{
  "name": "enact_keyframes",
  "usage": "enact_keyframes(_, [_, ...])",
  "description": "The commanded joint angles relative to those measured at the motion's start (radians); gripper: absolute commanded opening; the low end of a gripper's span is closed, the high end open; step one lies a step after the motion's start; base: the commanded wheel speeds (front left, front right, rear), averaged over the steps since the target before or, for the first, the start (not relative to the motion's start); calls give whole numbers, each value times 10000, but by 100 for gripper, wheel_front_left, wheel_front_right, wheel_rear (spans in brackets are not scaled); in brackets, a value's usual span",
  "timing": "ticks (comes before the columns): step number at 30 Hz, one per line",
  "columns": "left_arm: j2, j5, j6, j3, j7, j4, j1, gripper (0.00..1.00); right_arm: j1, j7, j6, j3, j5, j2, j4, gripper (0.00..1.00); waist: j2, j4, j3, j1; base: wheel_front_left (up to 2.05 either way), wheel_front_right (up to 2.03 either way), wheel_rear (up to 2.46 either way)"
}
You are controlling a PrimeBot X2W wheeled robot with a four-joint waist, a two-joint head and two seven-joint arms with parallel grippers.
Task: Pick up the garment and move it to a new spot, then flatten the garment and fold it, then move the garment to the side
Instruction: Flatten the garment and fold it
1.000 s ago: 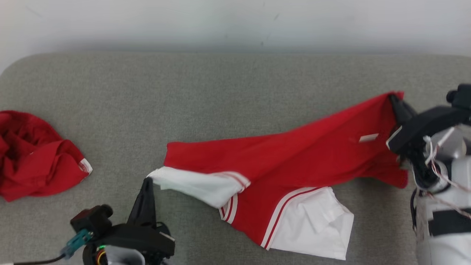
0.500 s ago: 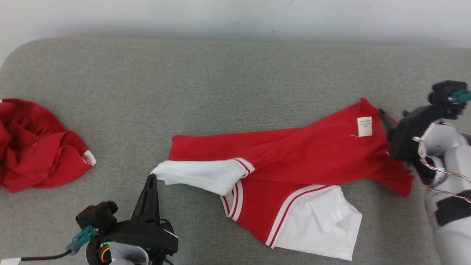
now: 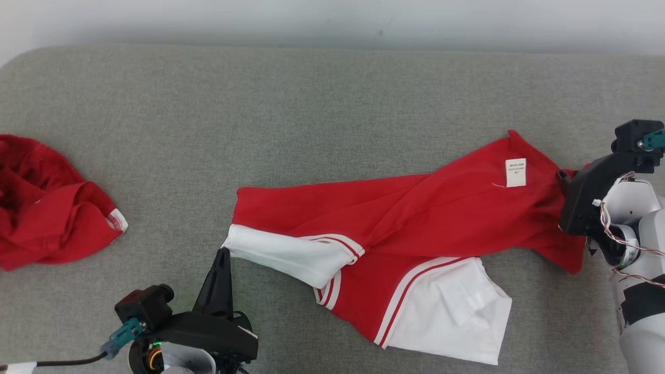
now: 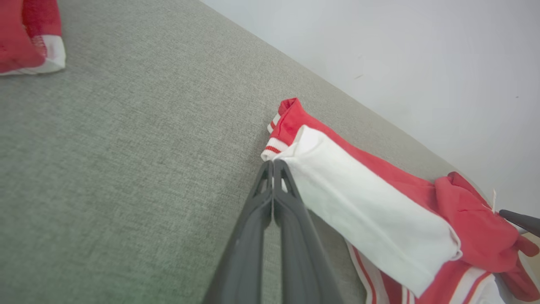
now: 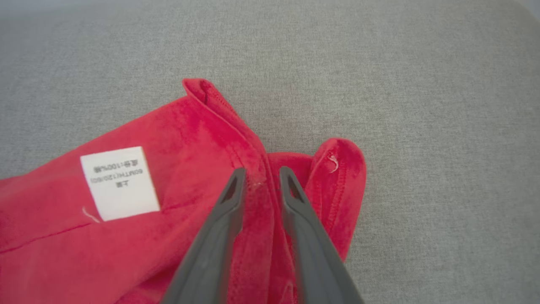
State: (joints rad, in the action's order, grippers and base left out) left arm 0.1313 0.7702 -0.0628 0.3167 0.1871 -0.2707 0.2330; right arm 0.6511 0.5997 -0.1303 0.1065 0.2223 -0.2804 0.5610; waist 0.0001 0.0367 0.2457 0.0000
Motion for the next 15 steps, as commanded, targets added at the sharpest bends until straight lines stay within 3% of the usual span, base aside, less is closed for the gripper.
enact_keyframes(1, [15,-17,6,5,-4,20,155,0,-41,123,-5,22,-220,-8,-51,42,-1,105,108,0,0,0,0])
enact_keyframes(5, [-7,-10,1,53,22,-48,113,0,-159,336,-5,198,-396,58,-204,47,-1,138,150,0,0,0,0])
enact_keyframes(8, [-23,11,-2,63,51,-86,126,0,-235,613,-5,251,-412,106,-241,67,-1,132,162,0,0,0,0])
enact_keyframes(9, [-18,28,-1,58,50,-96,147,0,-214,664,-5,255,-420,142,-270,60,-1,126,168,0,0,0,0])
enact_keyframes(10, [-14,41,3,59,47,-105,166,0,-212,711,-5,254,-392,192,-305,47,-1,119,173,0,0,0,0])
enact_keyframes(15, [-6,46,25,104,-6,-141,252,0,-331,876,-5,226,-312,315,-491,45,-1,106,203,0,0,0,0])
